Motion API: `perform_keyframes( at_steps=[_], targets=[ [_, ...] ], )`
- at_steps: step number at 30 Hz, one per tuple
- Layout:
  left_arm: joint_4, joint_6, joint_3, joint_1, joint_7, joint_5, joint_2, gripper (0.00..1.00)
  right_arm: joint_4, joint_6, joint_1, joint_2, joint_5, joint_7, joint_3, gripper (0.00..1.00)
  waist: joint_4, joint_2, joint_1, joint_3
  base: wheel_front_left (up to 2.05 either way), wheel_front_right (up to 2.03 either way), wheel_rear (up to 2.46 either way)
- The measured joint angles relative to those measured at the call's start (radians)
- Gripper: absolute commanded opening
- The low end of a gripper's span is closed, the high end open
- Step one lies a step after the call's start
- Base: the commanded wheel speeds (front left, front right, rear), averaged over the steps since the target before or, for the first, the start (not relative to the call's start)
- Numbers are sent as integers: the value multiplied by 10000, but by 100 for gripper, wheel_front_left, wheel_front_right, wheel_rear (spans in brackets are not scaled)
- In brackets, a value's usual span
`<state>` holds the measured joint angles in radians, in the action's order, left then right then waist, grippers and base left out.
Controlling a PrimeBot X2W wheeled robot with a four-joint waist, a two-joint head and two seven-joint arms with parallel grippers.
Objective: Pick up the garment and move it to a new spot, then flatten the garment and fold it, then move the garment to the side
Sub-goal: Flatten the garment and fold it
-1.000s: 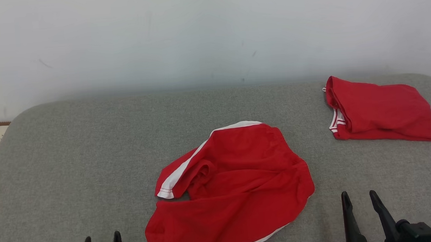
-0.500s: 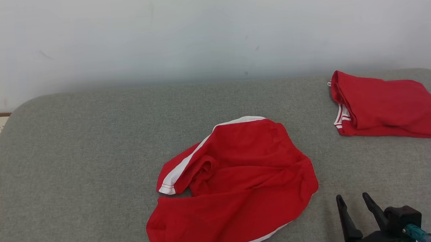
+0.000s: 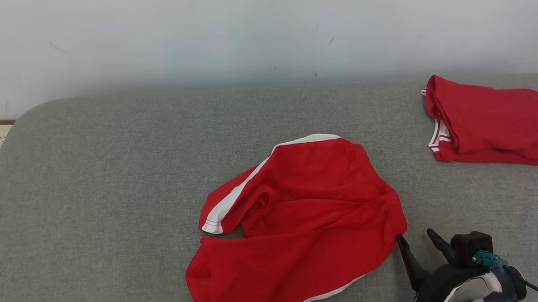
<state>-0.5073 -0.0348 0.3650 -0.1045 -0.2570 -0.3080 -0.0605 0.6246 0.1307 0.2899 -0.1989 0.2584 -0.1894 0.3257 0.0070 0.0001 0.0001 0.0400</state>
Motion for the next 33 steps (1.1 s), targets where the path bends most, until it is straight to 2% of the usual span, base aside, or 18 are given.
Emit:
perform_keyframes(
  at_steps=[10,11,12,13,14,18,23,28,33],
  targets=[
    [-717,-255,341,-696,-69,-123,73,100,1546,0,1107,-127,600,-255,980,100,285,0,0,250,0,0,0],
    [-790,-309,384,-749,-79,-209,79,85,1703,0,1216,-111,694,-267,1087,100,305,-1,0,275,0,0,0],
    [-890,-343,456,-866,-79,-322,79,17,2004,0,1396,-81,849,-284,1275,100,344,0,0,323,0,0,0],
    [-961,-351,552,-915,-92,-387,75,0,2150,0,1489,-71,959,-291,1404,3,366,0,0,344,0,0,0],
    [-1022,-357,639,-980,-92,-453,58,0,2253,0,1566,-67,1012,-318,1526,0,387,0,0,365,0,0,0],
    [-892,-430,966,-1042,-79,-700,100,0,2522,2,1778,29,1313,-510,1770,0,457,0,0,385,0,0,0],
    [-245,-184,844,-824,-67,-564,102,0,2426,0,1622,-8,1708,-667,1848,0,470,0,0,172,0,0,0],
    [915,-50,385,87,-65,-370,-56,0,1517,0,818,-228,2286,-717,1852,0,446,0,0,-201,0,0,0],
    [2295,102,17,463,-65,-224,-594,0,-17,2,124,-600,2801,-663,1944,0,404,0,-1,-556,0,0,0]
  ],
)
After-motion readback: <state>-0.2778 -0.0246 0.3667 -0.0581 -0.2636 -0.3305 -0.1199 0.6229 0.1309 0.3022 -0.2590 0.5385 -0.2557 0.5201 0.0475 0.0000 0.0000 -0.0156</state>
